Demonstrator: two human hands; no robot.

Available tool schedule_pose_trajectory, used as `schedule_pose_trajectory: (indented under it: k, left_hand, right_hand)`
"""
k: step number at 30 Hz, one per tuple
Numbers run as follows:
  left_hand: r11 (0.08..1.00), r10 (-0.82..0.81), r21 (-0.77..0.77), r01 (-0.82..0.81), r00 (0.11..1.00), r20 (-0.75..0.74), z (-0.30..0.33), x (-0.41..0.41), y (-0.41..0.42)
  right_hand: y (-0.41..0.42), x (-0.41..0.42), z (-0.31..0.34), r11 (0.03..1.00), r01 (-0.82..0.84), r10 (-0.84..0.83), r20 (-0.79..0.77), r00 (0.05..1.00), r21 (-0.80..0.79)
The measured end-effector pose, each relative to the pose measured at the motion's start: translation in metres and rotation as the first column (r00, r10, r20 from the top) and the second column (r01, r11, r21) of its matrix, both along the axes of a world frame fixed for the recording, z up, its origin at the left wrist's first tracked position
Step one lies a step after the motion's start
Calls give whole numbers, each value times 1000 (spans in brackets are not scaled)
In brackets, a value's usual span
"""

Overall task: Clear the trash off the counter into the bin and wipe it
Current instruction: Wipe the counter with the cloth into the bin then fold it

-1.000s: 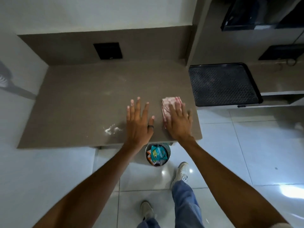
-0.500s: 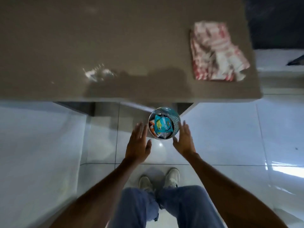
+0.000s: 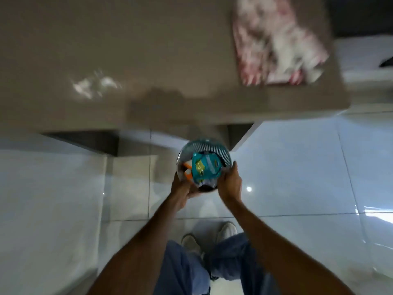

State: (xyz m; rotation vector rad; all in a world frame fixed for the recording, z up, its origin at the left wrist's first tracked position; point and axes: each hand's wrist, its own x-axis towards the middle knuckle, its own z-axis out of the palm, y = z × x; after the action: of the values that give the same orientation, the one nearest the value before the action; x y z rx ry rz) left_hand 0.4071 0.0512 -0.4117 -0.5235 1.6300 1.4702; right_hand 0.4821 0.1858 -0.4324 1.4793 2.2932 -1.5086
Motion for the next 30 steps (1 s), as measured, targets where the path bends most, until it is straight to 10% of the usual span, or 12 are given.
schedule_pose_trajectory:
  k: [5,9,14,18,30]
  left_hand:
    - [996,93,10,-94,992,83,154,21,-44]
    - [981,184,-76,-177,979,90,240,20,-66]
    - [957,282,-100,-273,955,92,271,8,-93]
    - [941,337,-75,-331,936,101,262,-15,-110]
    - [936,351,-44,-350,912,213,225,-86,-150]
  right_hand:
    - [-31,21,171,716,-519,643,-152,750,467]
    - [-14,-24,282,405,-390,869,-216,444,827]
    - [66,-108,337,516,-391,468,132,874,762]
    - [78,-153,324,633,-514,364,364,857,579]
    - [5,-417,331,553,-638,559,329,761,536]
